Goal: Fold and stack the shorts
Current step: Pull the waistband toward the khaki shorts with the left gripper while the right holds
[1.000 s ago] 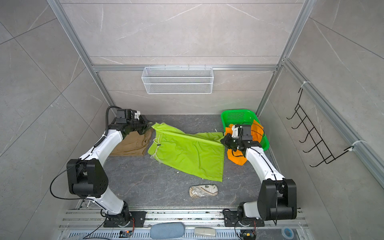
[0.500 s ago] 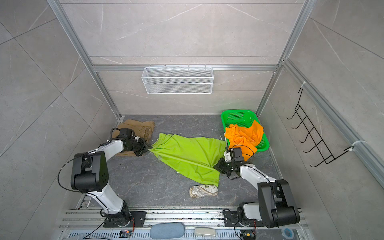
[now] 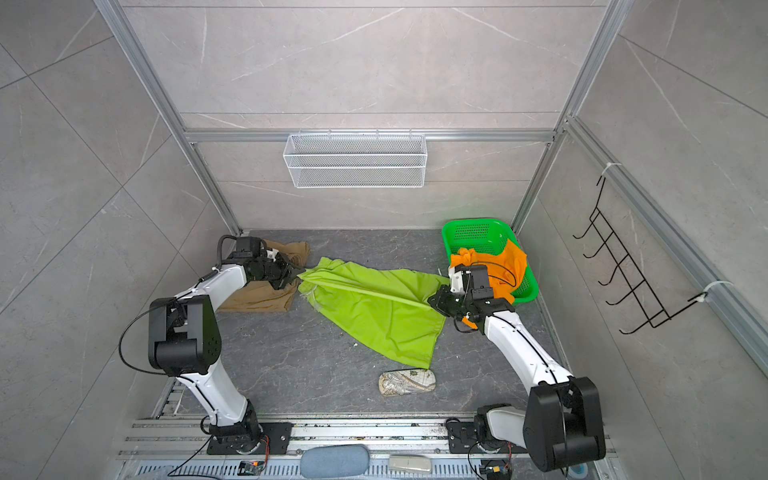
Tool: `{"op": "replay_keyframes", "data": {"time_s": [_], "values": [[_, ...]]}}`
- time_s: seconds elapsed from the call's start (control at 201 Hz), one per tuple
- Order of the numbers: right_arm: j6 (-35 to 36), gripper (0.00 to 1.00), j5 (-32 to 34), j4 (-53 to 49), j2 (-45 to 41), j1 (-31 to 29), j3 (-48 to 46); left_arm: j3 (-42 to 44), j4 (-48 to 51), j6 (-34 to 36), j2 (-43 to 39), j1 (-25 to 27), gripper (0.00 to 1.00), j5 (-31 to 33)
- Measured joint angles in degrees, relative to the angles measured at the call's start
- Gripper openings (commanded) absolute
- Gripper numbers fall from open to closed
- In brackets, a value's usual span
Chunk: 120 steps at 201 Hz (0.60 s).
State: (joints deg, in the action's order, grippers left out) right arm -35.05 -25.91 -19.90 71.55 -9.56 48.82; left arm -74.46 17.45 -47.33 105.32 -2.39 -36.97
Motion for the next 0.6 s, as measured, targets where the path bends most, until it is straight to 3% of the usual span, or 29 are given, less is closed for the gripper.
{"op": "replay_keyframes", "data": {"time_s": [0.309, 0.598], "values": [[-3.1, 0.00, 0.1, 3.8, 4.9, -5.0, -13.5, 2.4, -1.2, -0.6, 8.3, 0.4, 0.00, -0.2], [-0.8, 0.00, 2.5, 4.7, 16.6, -3.5, -8.3, 3.0, -3.5, -0.7, 10.4, 0.5, 0.00, 0.9]]}}
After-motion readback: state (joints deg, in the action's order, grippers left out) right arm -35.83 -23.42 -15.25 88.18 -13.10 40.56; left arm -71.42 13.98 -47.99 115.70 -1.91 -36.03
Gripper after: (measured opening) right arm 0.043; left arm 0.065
